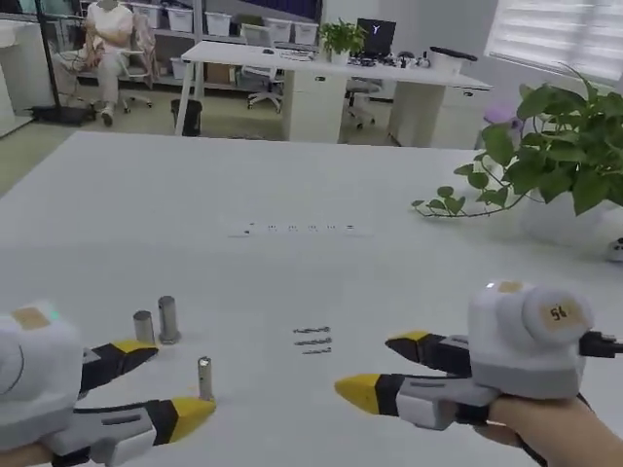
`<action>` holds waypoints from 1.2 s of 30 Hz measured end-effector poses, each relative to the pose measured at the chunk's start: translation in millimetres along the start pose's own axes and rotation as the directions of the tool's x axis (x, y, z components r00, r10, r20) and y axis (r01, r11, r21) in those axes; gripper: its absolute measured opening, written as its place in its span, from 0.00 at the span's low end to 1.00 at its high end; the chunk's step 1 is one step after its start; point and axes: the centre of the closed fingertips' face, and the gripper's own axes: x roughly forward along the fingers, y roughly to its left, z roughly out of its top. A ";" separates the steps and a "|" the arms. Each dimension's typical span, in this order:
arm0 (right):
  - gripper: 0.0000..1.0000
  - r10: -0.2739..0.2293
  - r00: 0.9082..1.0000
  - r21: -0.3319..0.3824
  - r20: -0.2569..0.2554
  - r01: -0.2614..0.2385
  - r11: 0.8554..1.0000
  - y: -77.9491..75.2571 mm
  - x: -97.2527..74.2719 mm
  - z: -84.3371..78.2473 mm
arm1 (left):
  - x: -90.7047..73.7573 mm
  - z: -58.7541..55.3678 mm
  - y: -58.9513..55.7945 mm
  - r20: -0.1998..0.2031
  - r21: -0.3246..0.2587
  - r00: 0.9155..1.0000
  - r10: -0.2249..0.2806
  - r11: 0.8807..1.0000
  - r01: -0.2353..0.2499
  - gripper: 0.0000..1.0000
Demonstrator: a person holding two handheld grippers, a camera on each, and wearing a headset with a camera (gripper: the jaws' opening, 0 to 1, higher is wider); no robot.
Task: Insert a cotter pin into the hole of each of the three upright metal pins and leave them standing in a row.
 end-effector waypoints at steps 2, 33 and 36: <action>0.59 0.007 1.000 0.010 -0.005 -0.007 1.000 -3.0 3.5 0.7 | -2.9 1.3 1.3 0.010 -0.027 1.000 0.017 1.000 -0.017 0.63; 0.38 0.037 0.978 -0.201 -0.206 -0.079 0.976 -42.6 69.7 -2.4 | -44.7 5.2 11.9 0.008 -0.029 0.977 0.212 0.977 -0.212 0.70; 0.34 0.048 0.968 -0.245 -0.248 -0.110 0.963 -41.3 74.9 -10.3 | -48.5 3.7 11.9 0.006 -0.034 0.975 0.223 0.974 -0.223 0.69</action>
